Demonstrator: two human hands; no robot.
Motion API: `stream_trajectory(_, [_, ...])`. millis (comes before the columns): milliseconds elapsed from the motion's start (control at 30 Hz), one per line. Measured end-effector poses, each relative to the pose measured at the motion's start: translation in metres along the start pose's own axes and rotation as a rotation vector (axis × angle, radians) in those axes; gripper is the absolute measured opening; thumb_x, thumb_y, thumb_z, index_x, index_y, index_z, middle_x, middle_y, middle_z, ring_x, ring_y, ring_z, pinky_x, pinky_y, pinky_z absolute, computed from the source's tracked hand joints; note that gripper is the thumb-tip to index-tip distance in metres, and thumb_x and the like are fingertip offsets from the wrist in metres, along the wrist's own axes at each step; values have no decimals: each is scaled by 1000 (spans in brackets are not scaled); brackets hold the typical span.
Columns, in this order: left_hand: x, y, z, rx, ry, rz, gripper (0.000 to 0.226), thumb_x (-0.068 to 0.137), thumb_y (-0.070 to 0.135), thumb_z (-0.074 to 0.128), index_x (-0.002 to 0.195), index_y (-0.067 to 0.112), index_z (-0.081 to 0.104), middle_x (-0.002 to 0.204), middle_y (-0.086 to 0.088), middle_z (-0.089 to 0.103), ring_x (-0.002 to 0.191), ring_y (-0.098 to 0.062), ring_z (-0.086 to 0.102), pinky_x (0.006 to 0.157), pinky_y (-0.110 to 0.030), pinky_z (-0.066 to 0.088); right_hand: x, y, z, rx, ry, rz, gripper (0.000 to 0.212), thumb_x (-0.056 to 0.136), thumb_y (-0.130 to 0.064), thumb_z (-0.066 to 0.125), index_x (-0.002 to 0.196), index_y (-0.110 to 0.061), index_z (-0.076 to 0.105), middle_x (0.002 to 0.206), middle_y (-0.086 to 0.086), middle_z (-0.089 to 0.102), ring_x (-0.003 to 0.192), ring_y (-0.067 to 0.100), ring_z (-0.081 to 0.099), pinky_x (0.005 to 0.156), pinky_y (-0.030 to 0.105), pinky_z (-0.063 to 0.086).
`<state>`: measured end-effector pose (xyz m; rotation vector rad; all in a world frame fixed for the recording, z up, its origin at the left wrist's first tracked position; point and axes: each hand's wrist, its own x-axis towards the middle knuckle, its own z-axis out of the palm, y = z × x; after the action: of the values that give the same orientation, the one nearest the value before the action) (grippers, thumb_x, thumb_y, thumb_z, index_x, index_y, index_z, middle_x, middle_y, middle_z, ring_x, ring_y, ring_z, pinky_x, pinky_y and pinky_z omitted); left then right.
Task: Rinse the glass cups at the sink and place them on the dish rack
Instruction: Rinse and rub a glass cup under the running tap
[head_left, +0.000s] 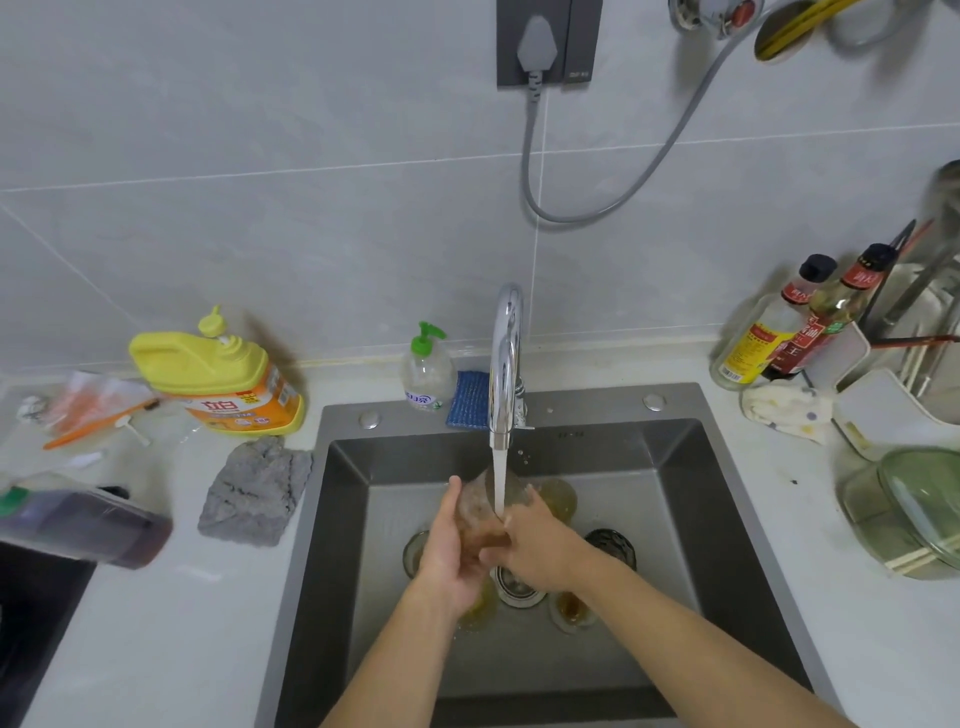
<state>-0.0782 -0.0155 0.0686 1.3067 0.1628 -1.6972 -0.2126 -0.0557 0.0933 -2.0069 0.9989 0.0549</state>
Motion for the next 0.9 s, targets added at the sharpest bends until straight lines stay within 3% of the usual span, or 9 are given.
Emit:
stream_trajectory(133, [1,-1,-2,33,-11,45,57,93,51,69,115,-1,78,115,-24,77,103,-34,77,97,-45,57,-7,-4,1,574,15,99,28,100,-15,64,123,-28,75,118,-12,77,115,1,68,115,38,46])
stream_trajectory(200, [0,4,-2,36,-18,21,58,95,53,67,118,1,76,115,-23,77,105,-36,76,99,-47,57,-11,2,1,402,15,47,16,102,-37,61,108,-46,72,117,-15,74,122,3,63,122,44,35])
stream_trajectory(300, [2,1,-4,11,-1,-14,63,97,57,62,123,1,73,117,-23,76,99,-36,77,91,-47,60,-9,6,0,27,31,50,24,102,-58,48,86,-49,65,101,-14,75,125,5,61,126,49,-16])
stream_trajectory(367, [2,-9,-4,52,-11,14,57,99,54,60,110,2,80,113,-21,78,93,-32,78,95,-48,57,-4,-2,-1,155,62,89,40,102,-59,46,96,-34,76,86,-12,76,105,3,72,130,47,3])
stream_trajectory(467, [1,-13,-2,118,-33,49,47,102,45,59,96,7,85,112,-20,78,98,-31,79,98,-50,55,-2,-7,-2,472,80,206,34,104,-46,53,110,-22,76,101,-8,77,99,8,74,112,45,50])
stream_trajectory(567, [2,4,-3,107,4,36,48,98,49,65,100,4,81,110,-22,78,94,-35,78,93,-50,58,-11,6,2,203,-32,63,17,105,-43,52,106,-43,69,122,-12,72,135,12,56,129,55,10])
stream_trajectory(633, [6,5,-7,93,16,-5,59,92,57,70,114,3,77,119,-21,76,104,-37,73,108,-52,53,-11,13,2,61,-61,57,24,106,-46,49,86,-53,61,106,-19,74,134,7,54,126,56,-15])
stream_trajectory(800, [6,-9,-9,79,-24,17,74,85,58,78,127,-2,71,128,-27,70,121,-36,70,114,-51,47,-1,-2,4,477,26,82,27,106,-29,54,88,-37,72,98,-8,75,101,6,70,115,55,42])
stream_trajectory(900, [7,3,-3,49,1,-25,65,89,55,74,124,1,73,115,-23,76,107,-34,76,106,-50,55,-4,0,7,341,38,45,29,109,-40,47,91,-35,69,87,-13,73,100,0,67,129,58,8])
